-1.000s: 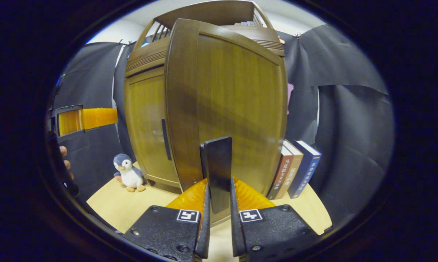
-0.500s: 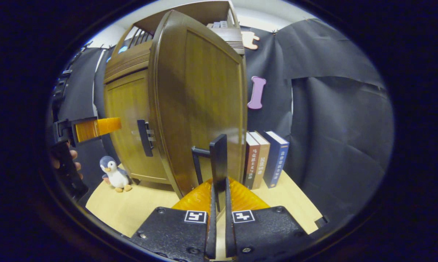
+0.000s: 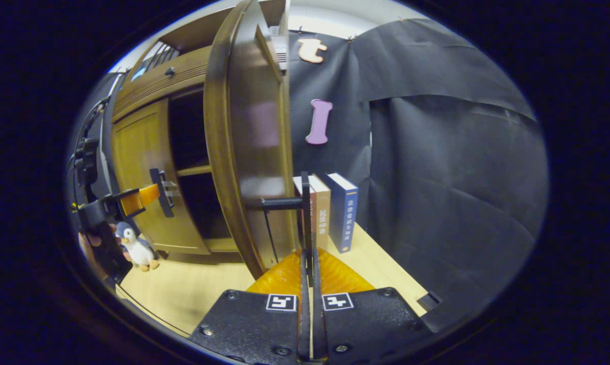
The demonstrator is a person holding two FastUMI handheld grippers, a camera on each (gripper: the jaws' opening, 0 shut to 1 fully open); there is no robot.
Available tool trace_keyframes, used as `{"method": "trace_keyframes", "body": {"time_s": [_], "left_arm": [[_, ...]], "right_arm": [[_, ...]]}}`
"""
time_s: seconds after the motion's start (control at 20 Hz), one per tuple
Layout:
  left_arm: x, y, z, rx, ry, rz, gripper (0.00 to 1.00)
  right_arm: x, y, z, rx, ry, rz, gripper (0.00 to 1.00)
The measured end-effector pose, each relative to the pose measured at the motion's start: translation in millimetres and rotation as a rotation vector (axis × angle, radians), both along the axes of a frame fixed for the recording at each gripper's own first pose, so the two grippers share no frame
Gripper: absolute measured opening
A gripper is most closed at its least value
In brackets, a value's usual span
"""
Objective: Open the right door of the double-door shoe cabinet with the right hand, and open the left door with the left hand.
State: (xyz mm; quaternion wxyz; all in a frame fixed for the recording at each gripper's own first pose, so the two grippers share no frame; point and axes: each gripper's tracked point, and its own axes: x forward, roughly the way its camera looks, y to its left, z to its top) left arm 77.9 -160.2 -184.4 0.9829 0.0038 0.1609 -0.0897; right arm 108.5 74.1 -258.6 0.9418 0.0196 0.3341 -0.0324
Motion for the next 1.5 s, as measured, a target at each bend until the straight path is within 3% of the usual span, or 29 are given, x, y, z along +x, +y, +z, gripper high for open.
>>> {"method": "trace_keyframes", "body": {"time_s": [0.35,0.4,0.55,0.65,0.75,0.8,0.9,1.0,1.05,1.1,1.15,1.2,1.25,1.3,1.5], "left_arm": [[30.9,0.8,-31.4,0.026,0.016,0.016,0.93],[36.1,2.9,-31.7,0.027,0.015,0.018,0.82],[48.5,5.5,-36.3,0.043,0.013,0.014,0.71],[56.8,4.9,-38.3,0.067,0.008,0.002,0.7],[58.3,1.8,-42.2,0.069,0.02,-0.023,0.4],[59.6,-0.9,-39.3,0.067,-0.001,-0.034,0.47],[59.5,-0.2,-39.8,0.076,-0.012,-0.044,0.43],[58.4,-0.6,-38.9,0.065,-0.011,-0.048,0.31],[58.0,-0.7,-38.4,0.063,-0.008,-0.049,0.31],[58.4,-0.1,-39.7,0.062,-0.005,-0.052,0.22],[57.9,-0.2,-40.0,0.062,-0.001,-0.055,0.31],[56.9,0.7,-39.7,0.064,0.001,-0.057,0.31],[53.7,2.1,-38.8,0.062,0.007,-0.058,0.31],[53.2,0.2,-38.1,0.059,0.006,-0.065,0.22],[40.9,2.8,-37.8,0.047,0.015,-0.077,0.22]], "right_arm": [[0.7,-24.7,7.7,-0.045,-0.034,-0.099,0.06],[0.7,-26.9,8.5,-0.048,-0.04,-0.117,0.06],[2.2,-23.6,13.1,-0.029,-0.055,-0.144,0.06],[2.6,-24.1,17.1,-0.029,-0.068,-0.146,0.06],[4.8,-23.6,21.1,-0.034,-0.094,-0.136,0.06],[6.3,-23.8,22.5,-0.04,-0.107,-0.13,0.06],[7.9,-21.9,24.3,-0.045,-0.124,-0.113,0.06],[7.9,-16.2,26.4,-0.04,-0.133,-0.097,0.06],[8.2,-14.2,27.4,-0.04,-0.137,-0.089,0.06],[8.9,-13.0,28.2,-0.04,-0.139,-0.081,0.06],[9.8,-11.6,27.0,-0.041,-0.136,-0.072,0.07],[10.1,-8.8,25.6,-0.038,-0.131,-0.057,0.07],[10.3,-4.3,24.4,-0.028,-0.123,-0.036,0.12],[8.0,-1.8,24.2,-0.025,-0.117,-0.019,0.13],[6.0,0.9,24.8,-0.041,-0.121,0.031,0.15]]}}
